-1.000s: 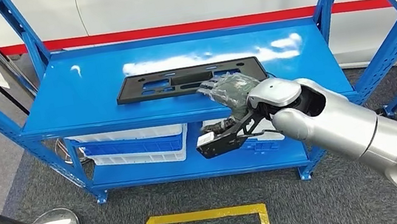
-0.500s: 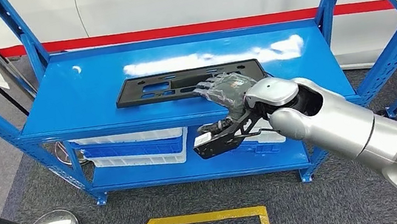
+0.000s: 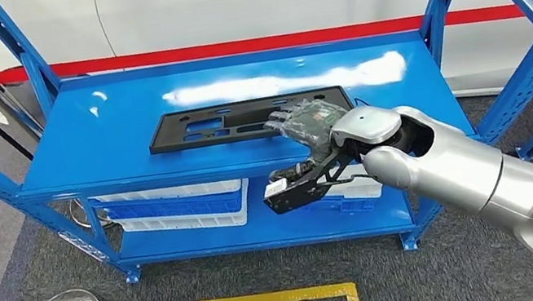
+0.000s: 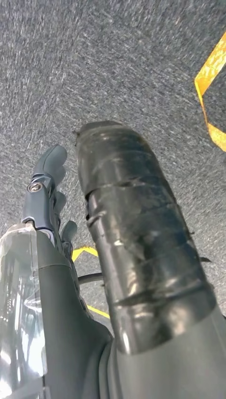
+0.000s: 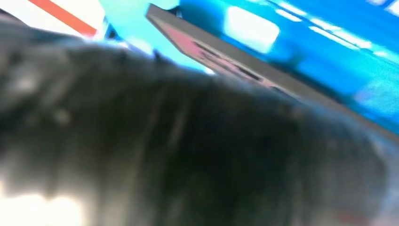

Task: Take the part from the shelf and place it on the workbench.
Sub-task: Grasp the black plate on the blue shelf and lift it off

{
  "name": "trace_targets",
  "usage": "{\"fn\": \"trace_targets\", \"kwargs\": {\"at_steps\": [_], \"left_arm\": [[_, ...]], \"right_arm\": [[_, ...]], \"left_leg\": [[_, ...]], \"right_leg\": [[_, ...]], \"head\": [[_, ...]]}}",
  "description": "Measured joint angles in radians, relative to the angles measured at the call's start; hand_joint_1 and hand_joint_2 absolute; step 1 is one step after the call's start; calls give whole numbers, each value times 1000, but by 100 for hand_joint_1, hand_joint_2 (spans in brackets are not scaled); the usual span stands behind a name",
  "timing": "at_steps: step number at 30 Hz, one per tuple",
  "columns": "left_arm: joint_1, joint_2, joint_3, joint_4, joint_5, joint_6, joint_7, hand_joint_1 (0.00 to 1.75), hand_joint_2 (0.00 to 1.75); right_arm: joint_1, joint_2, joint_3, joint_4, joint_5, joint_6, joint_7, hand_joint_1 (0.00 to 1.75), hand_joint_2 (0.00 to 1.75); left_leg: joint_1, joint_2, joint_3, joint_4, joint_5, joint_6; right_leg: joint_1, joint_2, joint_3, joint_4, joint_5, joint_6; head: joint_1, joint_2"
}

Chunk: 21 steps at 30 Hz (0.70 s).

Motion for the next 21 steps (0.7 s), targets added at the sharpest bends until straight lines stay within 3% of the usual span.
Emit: {"fn": "trace_targets", "kwargs": {"at_steps": [2, 4, 7, 8, 9, 10, 12, 13, 15, 18, 19, 21], "left_arm": [[0, -2, 0, -6, 0, 0, 0, 0, 0], [0, -4, 0, -12, 0, -1, 1, 0, 0], [0, -8, 0, -23, -1, -4, 3, 0, 0], [0, -8, 0, -25, -1, -5, 3, 0, 0], [0, -9, 0, -26, -1, -6, 4, 0, 0], [1, -10, 0, -27, -1, -7, 5, 0, 0], [2, -12, 0, -29, -1, -7, 5, 0, 0], [2, -14, 0, -31, -1, -7, 5, 0, 0], [1, -16, 0, -33, -1, -8, 5, 0, 0], [-1, -18, 0, -35, -1, -9, 5, 0, 0], [-1, -18, 0, -35, -1, -9, 5, 0, 0], [0, -18, 0, -36, -1, -9, 5, 0, 0]], "right_arm": [[0, 0, 0, 0, -4, -3, -4, 0, 0], [1, 1, 0, 0, -13, -10, -7, 0, 0], [12, 2, 0, 0, -20, -9, -4, 0, 0], [18, 3, 0, 0, -20, -6, -3, 0, 0], [21, 4, 0, 0, -19, -4, -3, 0, 0], [23, 4, 1, 0, -19, -2, -3, 0, 0], [23, 4, 1, 0, -19, -2, -2, 0, 0], [22, 5, 1, 0, -19, -2, -2, 0, 0], [21, 8, 1, 0, -19, -2, -2, 0, 0], [20, 10, 1, 0, -18, -3, -3, 0, 0], [19, 12, 1, 0, -18, -3, -4, 0, 0], [19, 16, 2, 1, -17, -4, -6, 0, 0]], "left_leg": [[3, 0, 5, -6, 0, 12], [7, 1, 15, -14, 0, 24], [7, 1, 21, -16, -7, 34], [6, 0, 24, -15, -10, 34], [6, -1, 28, -14, -14, 34], [6, -2, 34, -13, -19, 32], [5, -3, 47, -12, -30, 26], [4, -3, 50, -11, -35, 22], [3, -3, 51, -12, -39, 11], [4, 0, 53, -2, -52, -5], [5, 0, 40, 30, -70, -9], [6, 1, -25, 152, -122, -15]], "right_leg": [[-2, 0, 2, 2, -6, 10], [-5, 0, -20, 54, -37, 20], [-10, -1, -127, 246, -109, 29], [-12, -1, -154, 282, -109, 30], [-14, -1, -162, 279, -89, 31], [-15, -1, -149, 235, -50, 29], [-13, -2, -94, 99, 29, 21], [-10, -2, -69, 46, 47, 16], [-3, -2, -52, 10, 43, 8], [-8, 0, -36, -9, 42, -5], [-11, -1, -28, -15, 42, -11], [-12, -2, -18, -20, 37, -21]], "head": [[0, 0], [0, 0], [0, 0], [0, 0], [0, 0], [0, 0], [0, 0], [0, 0], [0, 0], [0, 0], [-1, 0], [-2, 0]]}}
